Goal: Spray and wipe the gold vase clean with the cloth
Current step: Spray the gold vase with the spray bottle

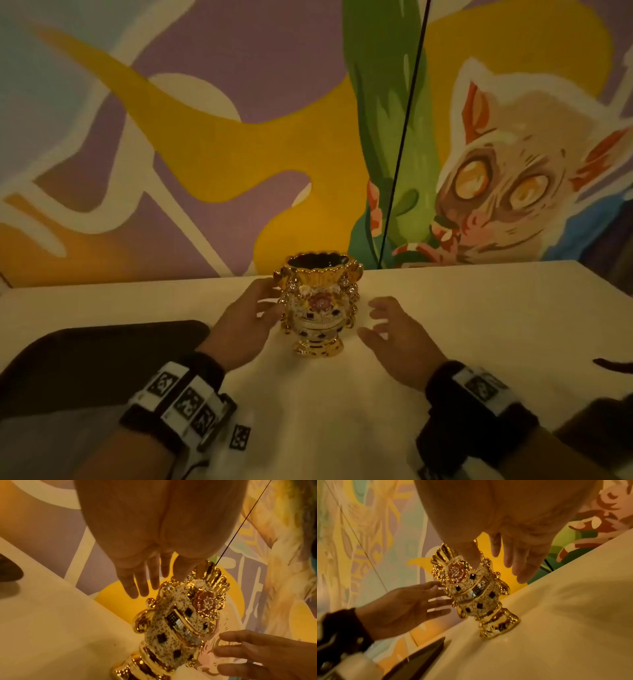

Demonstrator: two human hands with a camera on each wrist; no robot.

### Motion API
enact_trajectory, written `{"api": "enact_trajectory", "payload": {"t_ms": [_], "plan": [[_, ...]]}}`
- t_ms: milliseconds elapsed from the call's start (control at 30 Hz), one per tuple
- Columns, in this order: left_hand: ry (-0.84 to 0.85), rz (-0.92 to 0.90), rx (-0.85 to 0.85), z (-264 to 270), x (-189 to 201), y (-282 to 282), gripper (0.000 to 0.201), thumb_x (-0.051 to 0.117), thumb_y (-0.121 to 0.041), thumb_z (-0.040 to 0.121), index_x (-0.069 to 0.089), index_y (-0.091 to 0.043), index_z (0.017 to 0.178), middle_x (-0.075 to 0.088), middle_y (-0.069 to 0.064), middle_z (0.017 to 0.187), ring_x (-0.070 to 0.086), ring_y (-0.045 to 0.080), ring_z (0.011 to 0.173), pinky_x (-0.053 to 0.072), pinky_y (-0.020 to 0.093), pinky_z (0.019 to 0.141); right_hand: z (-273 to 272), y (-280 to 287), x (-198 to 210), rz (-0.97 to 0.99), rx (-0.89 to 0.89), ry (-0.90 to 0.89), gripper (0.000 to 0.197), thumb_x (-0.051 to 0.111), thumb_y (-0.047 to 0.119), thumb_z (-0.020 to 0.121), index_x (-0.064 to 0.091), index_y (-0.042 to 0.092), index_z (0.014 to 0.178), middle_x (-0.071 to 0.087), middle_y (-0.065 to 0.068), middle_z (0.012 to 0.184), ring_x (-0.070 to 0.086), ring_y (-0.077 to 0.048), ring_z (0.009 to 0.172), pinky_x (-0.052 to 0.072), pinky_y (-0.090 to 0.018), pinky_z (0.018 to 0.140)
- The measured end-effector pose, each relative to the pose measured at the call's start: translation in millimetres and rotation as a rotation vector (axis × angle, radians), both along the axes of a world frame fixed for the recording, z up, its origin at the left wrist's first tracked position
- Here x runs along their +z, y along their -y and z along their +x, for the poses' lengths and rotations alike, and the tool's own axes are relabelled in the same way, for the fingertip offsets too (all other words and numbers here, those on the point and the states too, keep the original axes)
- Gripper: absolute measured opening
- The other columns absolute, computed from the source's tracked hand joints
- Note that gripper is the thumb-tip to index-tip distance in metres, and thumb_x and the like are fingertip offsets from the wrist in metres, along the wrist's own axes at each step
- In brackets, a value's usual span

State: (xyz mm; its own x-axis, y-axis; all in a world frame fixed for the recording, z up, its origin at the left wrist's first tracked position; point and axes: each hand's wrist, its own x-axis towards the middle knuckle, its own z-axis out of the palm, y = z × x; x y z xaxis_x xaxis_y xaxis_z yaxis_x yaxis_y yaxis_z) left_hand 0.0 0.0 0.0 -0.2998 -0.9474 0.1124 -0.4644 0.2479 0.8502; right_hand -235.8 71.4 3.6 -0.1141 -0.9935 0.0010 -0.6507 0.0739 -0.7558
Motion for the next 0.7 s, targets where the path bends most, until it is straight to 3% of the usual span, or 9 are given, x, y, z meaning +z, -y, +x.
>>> {"api": "enact_trajectory", "payload": {"t_ms": [133,233,400,467,533,600,700], "plan": [[-0.065,-0.037,-0.044,-2.6,-8.9,12.2,0.032,0.051,-0.037,0.089,0.055,-0.027,0.119,0.064,0.000,0.116,0.063,0.020,0.105,0.050,0.053,0.093,2.2,24.5,2.0,-0.014,-0.019,0.130,0.041,0.052,0.027,0.094,0.037,0.020,0.131,0.051,-0.007,0.132,0.054,-0.023,0.113,0.047,-0.042,0.095],[-0.049,-0.120,-0.010,-5.8,-17.9,18.5,0.026,0.049,-0.033,0.092,0.056,-0.026,0.116,0.066,-0.001,0.112,0.066,0.021,0.099,0.053,0.053,0.088,3.6,34.7,-3.4,-0.046,0.013,0.078,0.034,0.049,0.027,0.095,0.043,0.019,0.127,0.058,-0.006,0.123,0.058,-0.024,0.107,0.048,-0.047,0.093],[-0.155,-0.214,0.125,-21.1,-22.2,13.7,0.020,0.051,-0.025,0.095,0.050,-0.029,0.114,0.064,0.003,0.112,0.065,0.022,0.099,0.054,0.048,0.087,3.1,36.4,-7.6,-0.144,0.031,-0.014,0.027,0.051,0.030,0.094,0.051,0.014,0.116,0.060,-0.005,0.112,0.058,-0.023,0.101,0.051,-0.046,0.087],[-0.217,-0.227,0.195,-29.9,-23.4,4.6,0.036,0.056,-0.020,0.092,0.042,-0.025,0.125,0.060,0.003,0.117,0.063,0.022,0.104,0.054,0.046,0.088,4.5,32.9,-9.2,-0.159,0.032,-0.038,0.027,0.051,0.032,0.093,0.052,0.015,0.114,0.061,-0.005,0.110,0.059,-0.024,0.098,0.052,-0.045,0.084],[-0.286,-0.236,0.227,-36.7,-23.6,-7.2,0.060,0.063,-0.019,0.088,0.031,-0.026,0.138,0.050,0.003,0.131,0.055,0.023,0.117,0.048,0.047,0.097,6.6,28.0,-10.5,-0.171,0.023,-0.046,0.028,0.051,0.033,0.093,0.051,0.015,0.115,0.061,-0.007,0.112,0.059,-0.025,0.096,0.052,-0.045,0.082],[-0.300,-0.317,0.255,-43.0,-23.1,-18.3,0.080,0.069,-0.029,0.082,0.020,-0.030,0.145,0.036,0.005,0.145,0.042,0.023,0.130,0.040,0.047,0.106,8.1,19.4,-10.9,-0.170,0.003,-0.047,0.032,0.052,0.033,0.093,0.049,0.016,0.119,0.060,-0.007,0.115,0.057,-0.022,0.095,0.049,-0.039,0.080],[-0.218,-0.519,0.275,-53.3,-11.8,-31.4,0.088,0.067,-0.050,0.076,0.017,-0.031,0.146,0.025,0.004,0.150,0.028,0.021,0.139,0.028,0.041,0.112,6.4,-7.3,-4.9,-0.197,-0.034,-0.042,0.044,0.060,0.035,0.088,0.045,0.019,0.125,0.058,-0.004,0.118,0.056,-0.018,0.096,0.044,-0.030,0.079]]}}
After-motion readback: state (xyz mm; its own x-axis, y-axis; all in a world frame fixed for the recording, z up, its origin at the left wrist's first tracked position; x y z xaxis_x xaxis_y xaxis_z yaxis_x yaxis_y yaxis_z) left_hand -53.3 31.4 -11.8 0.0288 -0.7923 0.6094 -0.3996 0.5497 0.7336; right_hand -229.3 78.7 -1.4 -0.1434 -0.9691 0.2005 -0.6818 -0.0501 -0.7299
